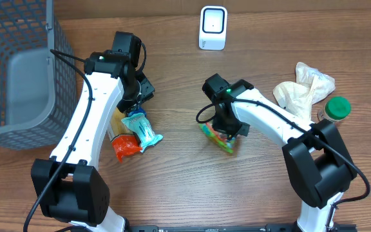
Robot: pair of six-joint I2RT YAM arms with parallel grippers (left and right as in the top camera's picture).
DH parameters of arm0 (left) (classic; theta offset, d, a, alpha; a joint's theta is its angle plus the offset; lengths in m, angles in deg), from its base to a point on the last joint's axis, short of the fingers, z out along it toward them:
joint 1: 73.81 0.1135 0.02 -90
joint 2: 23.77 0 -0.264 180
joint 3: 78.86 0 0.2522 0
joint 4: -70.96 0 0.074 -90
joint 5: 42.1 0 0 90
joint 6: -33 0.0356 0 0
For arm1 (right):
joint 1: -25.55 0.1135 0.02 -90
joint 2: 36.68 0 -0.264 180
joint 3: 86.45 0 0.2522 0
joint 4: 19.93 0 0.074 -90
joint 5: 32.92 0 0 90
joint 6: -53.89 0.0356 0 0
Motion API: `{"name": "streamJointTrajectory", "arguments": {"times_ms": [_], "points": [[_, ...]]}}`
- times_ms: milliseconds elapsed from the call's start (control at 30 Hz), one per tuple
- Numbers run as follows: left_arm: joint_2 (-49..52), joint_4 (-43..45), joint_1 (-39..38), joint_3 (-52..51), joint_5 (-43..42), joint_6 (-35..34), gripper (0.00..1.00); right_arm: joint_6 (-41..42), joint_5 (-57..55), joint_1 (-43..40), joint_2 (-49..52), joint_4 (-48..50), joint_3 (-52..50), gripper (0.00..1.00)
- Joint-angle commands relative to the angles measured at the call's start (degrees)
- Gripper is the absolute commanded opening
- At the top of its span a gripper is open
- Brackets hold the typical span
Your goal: Scan the item barcode
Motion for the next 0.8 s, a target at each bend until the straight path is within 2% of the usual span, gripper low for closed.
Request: {"name": "streamJointTrajectory", "arguments": {"times_ms": [0, 133, 367, 600, 667, 767], "points": [[-0.98, -0.02, -0.31, 0.92, 1.07, 0.92, 0.35, -6.6, -17.03, 1.03, -4.09, -2.8, 3.82, 0.04], [-0.83, -0.02, -1.49, 0.9, -0.81, 2.49, 0.33, -14.64, -26.71, 3.5, -4.33, -5.51, 4.24, 0.04], [0.83, 0.02, -3.52, 0.07, -1.86, 4.11, 0.33, -20.33, -43.32, 10.62, -4.24, -6.75, 4.24, 0.04], [5.01, -0.39, -3.5, 0.04, -4.2, 4.13, 0.32, -24.76, -43.78, 13.57, -3.69, -9.16, 4.24, 0.04], [6.58, -0.33, -3.54, 0.04, -6.12, 4.61, 0.26, -25.83, -44.59, 13.64, -3.15, -10.45, 4.24, 0.04], [9.09, 0.39, -4.24, 0.02, -12.7, 9.38, 0.2, -25.79, -44.59, 13.64, -2.69, -10.58, 4.24, 0.04]]}}
